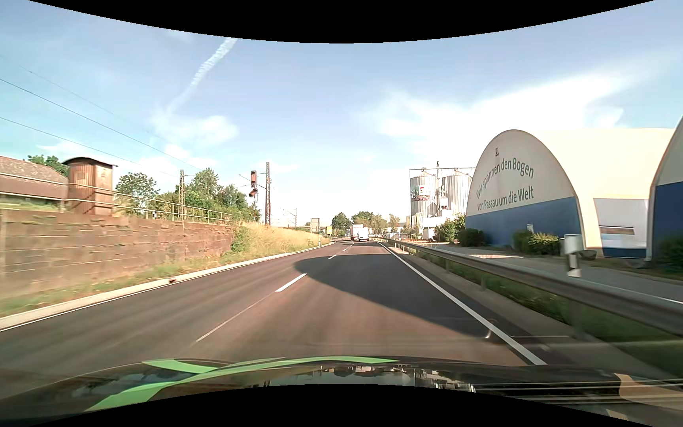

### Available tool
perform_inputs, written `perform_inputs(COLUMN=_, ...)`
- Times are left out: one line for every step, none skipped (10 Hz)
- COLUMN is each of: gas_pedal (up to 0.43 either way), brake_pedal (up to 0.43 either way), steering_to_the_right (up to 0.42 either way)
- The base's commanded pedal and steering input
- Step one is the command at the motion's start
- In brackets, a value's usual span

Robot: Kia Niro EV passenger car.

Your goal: Follow the waypoints while adhering to traffic rules and regulations

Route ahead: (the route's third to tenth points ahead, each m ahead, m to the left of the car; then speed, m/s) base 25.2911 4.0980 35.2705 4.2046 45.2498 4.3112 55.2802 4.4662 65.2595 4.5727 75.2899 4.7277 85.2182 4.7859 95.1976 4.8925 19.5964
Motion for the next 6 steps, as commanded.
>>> perform_inputs(gas_pedal=0.098, brake_pedal=0.000, steering_to_the_right=0.003)
perform_inputs(gas_pedal=0.098, brake_pedal=0.000, steering_to_the_right=0.003)
perform_inputs(gas_pedal=0.110, brake_pedal=0.000, steering_to_the_right=0.003)
perform_inputs(gas_pedal=0.118, brake_pedal=0.000, steering_to_the_right=0.003)
perform_inputs(gas_pedal=0.118, brake_pedal=0.000, steering_to_the_right=0.003)
perform_inputs(gas_pedal=0.118, brake_pedal=0.000, steering_to_the_right=0.002)
